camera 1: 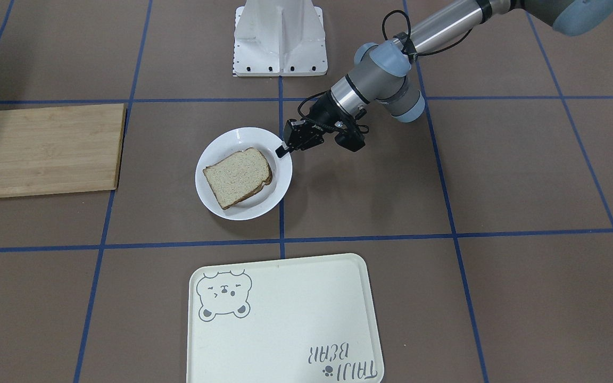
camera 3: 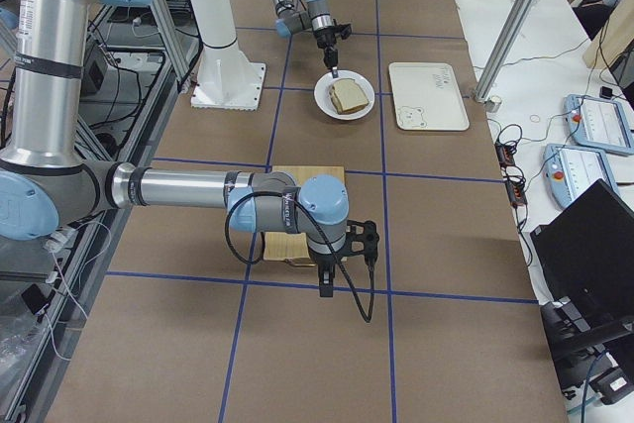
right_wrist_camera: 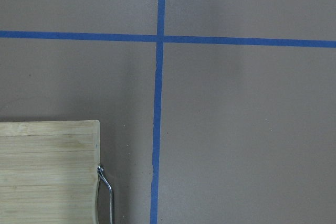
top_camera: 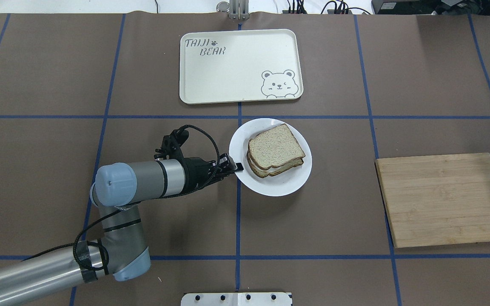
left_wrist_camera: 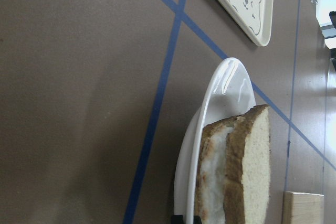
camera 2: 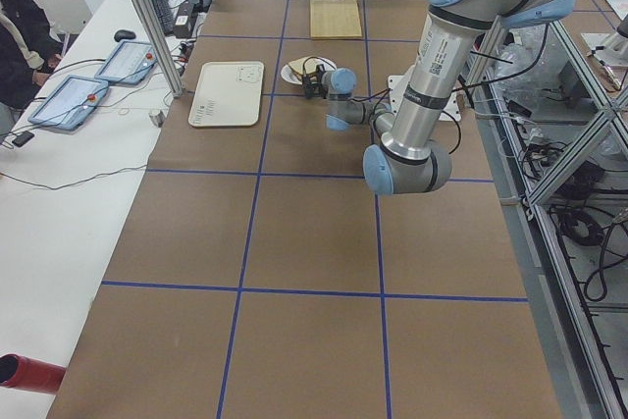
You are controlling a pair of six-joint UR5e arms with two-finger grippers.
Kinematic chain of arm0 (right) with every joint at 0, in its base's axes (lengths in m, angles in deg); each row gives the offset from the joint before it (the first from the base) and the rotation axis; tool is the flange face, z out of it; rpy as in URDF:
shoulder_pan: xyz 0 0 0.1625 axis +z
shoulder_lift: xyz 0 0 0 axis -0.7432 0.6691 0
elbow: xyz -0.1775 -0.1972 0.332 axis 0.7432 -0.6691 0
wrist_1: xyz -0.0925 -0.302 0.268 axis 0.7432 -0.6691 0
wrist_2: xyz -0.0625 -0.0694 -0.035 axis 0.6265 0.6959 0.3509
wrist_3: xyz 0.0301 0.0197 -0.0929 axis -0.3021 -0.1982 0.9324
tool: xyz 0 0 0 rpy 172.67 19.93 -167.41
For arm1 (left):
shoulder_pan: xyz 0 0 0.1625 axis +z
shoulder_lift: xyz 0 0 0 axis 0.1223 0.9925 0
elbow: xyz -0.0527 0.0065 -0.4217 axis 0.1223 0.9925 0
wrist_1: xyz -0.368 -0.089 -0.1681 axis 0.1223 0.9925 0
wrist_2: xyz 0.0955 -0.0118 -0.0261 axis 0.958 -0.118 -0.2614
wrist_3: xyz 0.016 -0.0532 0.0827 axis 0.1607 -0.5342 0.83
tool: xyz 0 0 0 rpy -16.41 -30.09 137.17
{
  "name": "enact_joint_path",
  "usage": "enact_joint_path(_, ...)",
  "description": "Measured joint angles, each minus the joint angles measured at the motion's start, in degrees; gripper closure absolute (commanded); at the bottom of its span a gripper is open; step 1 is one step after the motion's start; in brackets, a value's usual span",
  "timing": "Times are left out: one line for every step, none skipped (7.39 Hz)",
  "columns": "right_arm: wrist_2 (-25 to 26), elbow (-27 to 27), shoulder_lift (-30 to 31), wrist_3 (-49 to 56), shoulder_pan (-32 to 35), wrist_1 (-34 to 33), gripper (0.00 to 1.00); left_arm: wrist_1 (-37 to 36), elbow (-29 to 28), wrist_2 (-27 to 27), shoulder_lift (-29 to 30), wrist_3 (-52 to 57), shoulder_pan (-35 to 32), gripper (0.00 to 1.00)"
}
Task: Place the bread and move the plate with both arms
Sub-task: 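Slide the plate with the left gripper onto the cream bear tray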
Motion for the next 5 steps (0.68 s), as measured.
enact_joint_path(-0.03, -0.01, 0.02, 0.0, 0.01, 0.0, 0.0, 2.21, 0.05, 0.02, 0.17, -2.77, -1.02, 1.0)
enact_joint_path(-0.09, 0.01, 0.07, 0.0, 0.01, 0.0, 0.0, 3.36, 0.06, 0.59, 0.32, -5.1, -2.45, 1.0)
enact_joint_path(-0.15, 0.06, 0.1, 0.0, 0.01, 0.0, 0.0, 3.61, -0.09, 2.27, 0.58, -6.82, -3.93, 1.0)
enact_joint_path(-0.17, 0.08, 0.11, 0.0, 0.01, 0.0, 0.0, 3.49, -1.02, 4.17, 1.4, -8.4, -5.48, 1.0)
enact_joint_path(-0.17, 0.01, 0.06, 0.0, 0.0, 0.0, 0.0, 3.27, -3.7, 5.29, 3.33, -10.27, -7.28, 1.0)
